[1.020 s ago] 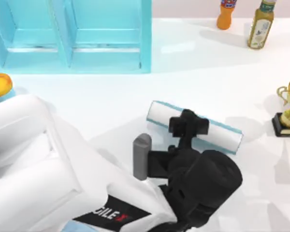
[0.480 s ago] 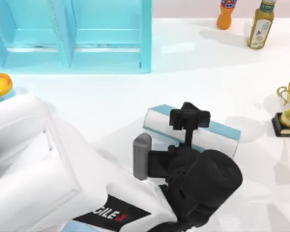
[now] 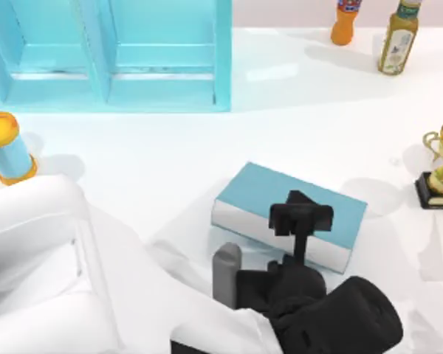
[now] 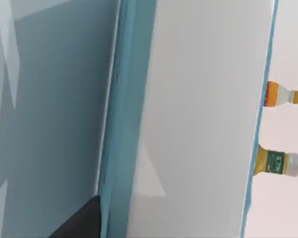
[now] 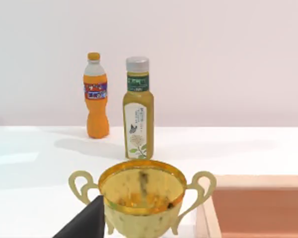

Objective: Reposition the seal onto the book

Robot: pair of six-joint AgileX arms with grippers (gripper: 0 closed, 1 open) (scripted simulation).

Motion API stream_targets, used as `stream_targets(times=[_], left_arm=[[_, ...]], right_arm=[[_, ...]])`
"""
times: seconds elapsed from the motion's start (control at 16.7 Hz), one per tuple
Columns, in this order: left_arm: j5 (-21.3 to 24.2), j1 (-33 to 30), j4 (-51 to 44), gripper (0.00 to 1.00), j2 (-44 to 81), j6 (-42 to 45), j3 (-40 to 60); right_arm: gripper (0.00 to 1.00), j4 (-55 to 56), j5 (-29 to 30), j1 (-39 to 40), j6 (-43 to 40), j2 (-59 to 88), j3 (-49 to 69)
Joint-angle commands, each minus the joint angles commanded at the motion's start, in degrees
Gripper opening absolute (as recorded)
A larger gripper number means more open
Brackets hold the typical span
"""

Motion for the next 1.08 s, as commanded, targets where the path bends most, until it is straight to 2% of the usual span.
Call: stream_targets(times=[0.36,0.54,0.72,1.08], left_arm=[[-8.1,-11.1,-25.7,1.00,-3.3,-21.2,1.4],[-11.2,-15.5,-35.3,1.00,-5.0,-29.6,1.7],[-12.7,-17.6,-39.4,1.00,-5.9,-33.5,1.7],[-12.5,-17.2,-39.4,1.00,-6.1,-33.1,1.7]], right_arm=[[1.00,0.0,0.0,0.0,0.0,0.0,0.0],[1.00,0.0,0.0,0.0,0.0,0.0,0.0],[1.00,0.0,0.0,0.0,0.0,0.0,0.0],[1.00,0.0,0.0,0.0,0.0,0.0,0.0]])
